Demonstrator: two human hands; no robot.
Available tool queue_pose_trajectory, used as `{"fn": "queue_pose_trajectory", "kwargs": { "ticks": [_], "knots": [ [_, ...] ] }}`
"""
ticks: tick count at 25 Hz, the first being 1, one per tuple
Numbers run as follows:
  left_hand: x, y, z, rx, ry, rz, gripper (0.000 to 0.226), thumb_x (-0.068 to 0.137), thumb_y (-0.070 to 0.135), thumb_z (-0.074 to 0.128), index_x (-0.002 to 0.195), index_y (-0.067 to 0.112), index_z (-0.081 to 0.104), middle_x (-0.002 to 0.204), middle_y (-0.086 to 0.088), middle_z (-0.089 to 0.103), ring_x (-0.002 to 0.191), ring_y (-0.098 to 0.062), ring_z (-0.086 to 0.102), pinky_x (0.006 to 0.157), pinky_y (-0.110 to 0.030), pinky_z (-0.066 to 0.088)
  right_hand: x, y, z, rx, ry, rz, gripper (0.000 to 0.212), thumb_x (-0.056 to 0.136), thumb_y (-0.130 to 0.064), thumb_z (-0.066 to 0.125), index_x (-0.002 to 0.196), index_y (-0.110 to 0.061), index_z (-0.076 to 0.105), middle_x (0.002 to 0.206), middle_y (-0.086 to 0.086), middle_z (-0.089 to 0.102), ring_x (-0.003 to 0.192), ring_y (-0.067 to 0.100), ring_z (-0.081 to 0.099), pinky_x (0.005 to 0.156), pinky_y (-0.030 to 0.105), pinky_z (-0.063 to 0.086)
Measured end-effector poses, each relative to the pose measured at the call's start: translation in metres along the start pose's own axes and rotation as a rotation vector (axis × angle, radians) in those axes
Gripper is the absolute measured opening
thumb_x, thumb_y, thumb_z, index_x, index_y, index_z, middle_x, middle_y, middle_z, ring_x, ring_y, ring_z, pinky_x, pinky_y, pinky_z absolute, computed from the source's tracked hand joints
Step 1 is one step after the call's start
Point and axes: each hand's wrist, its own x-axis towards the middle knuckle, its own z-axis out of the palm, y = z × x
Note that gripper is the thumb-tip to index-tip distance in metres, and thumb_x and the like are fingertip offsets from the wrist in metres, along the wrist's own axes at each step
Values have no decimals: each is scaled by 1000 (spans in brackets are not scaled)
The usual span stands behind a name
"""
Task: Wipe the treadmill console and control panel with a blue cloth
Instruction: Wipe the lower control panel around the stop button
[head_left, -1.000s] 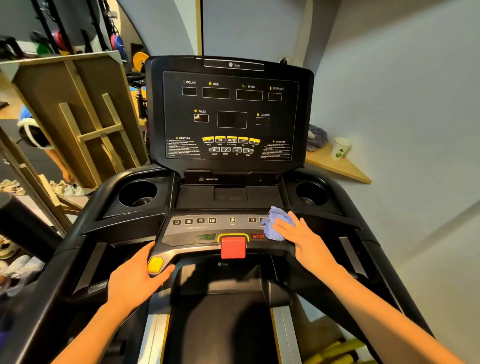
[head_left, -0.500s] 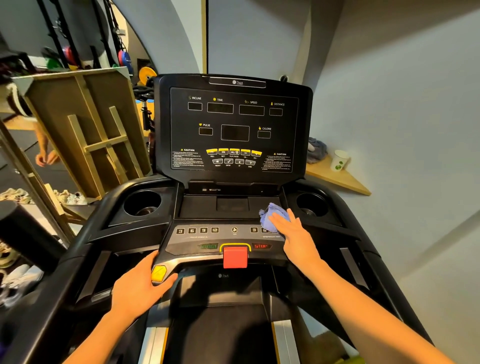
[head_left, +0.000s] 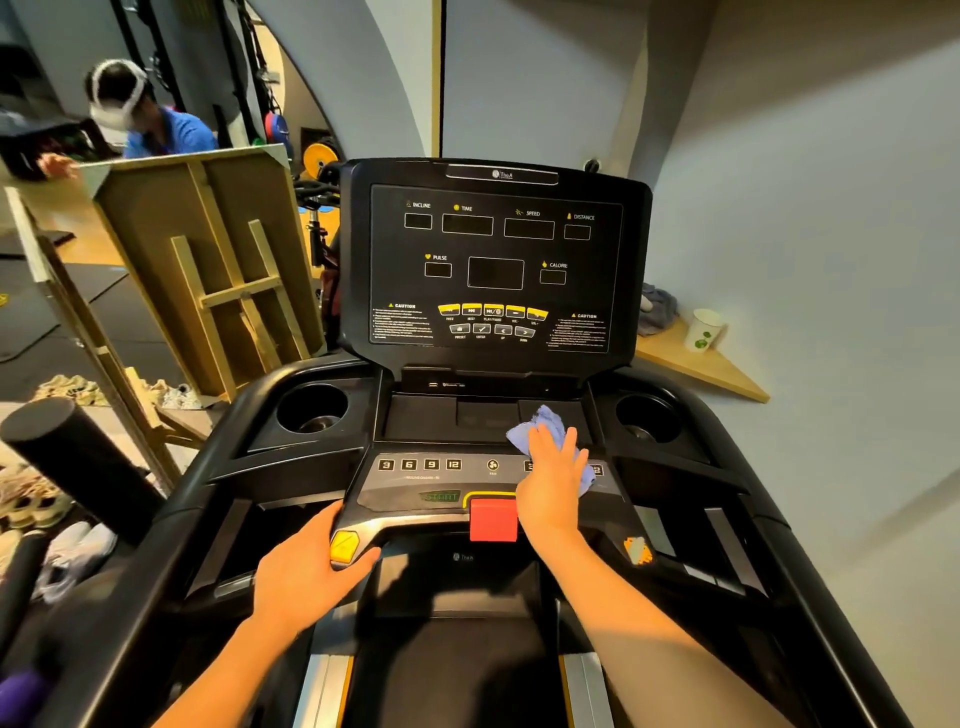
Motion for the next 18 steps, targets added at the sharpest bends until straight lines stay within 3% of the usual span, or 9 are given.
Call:
{"fn": "queue_pose_trajectory", "kwargs": {
  "ticks": [13, 15, 18],
  "knots": [
    [-2, -1, -2, -28, 22, 30, 88, 71, 79, 55, 141, 26, 46, 117, 10, 69, 97, -8, 68, 71, -17, 49, -64, -97, 58, 151, -257, -342, 94, 84, 15, 53, 155, -28, 10, 162, 12, -9, 147, 38, -10, 120, 49, 8],
    [-3, 0, -3, -52, 45, 61, 84, 70, 77, 56, 136, 26, 50, 112, 10, 71, 93, -9, 69, 65, -11, 42, -76, -103, 66, 156, -261, -463, 86, 85, 10, 54, 155, -23, 17, 162, 10, -3, 147, 38, -4, 120, 51, 10],
    [-2, 0, -2, -74, 74, 93, 76, 70, 73, 64, 130, 26, 56, 104, 11, 72, 83, -7, 69, 62, -9, 37, -82, -100, 68, 146, -241, -707, 66, 88, 6, 53, 149, -9, 35, 159, 14, 23, 148, 35, 13, 120, 49, 7]
  ]
}}
